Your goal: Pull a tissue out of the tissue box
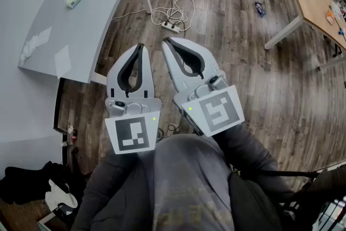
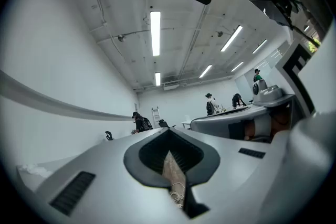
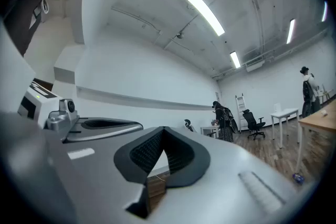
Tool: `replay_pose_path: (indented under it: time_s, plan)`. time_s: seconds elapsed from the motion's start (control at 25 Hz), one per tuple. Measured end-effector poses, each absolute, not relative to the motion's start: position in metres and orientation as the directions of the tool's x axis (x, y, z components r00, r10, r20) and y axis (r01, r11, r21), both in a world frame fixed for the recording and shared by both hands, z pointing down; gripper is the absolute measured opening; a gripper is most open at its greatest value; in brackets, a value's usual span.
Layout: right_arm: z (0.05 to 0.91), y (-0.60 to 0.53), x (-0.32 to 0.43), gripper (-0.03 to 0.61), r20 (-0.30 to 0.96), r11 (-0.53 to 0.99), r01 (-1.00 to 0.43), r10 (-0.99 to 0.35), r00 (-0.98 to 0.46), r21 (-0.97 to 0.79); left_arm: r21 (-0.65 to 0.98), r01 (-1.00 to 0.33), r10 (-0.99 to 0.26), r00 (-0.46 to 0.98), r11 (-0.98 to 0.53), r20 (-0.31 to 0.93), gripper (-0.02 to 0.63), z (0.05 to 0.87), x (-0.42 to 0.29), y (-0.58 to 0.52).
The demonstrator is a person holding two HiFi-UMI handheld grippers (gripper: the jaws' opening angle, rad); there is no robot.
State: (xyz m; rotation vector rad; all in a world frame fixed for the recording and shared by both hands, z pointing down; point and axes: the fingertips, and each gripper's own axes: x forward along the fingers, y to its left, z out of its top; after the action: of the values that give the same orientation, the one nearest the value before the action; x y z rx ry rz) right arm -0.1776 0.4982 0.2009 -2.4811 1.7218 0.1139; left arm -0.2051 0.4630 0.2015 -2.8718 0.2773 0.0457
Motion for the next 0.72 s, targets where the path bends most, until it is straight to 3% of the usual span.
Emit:
replay_pose_path:
  time_s: [0.28, 0.72]
  plan:
    - [0.206, 0.538, -0.146, 0.002, -0.159, -0.288, -0.954, -0.941, 0.299, -0.087, -0.228, -0.254, -0.248, 0.967, -0.94, -0.054, -0.002, 0.208, -0.175, 0.493]
    - [0.23, 0.54, -0.095, 0.003, -0.075, -0.23, -0.969, -0.969, 0.237, -0.085, -0.182, -0.423, -0.433, 0.901, -0.888, 0.017, -0.002, 0.232, -0.165, 0.475]
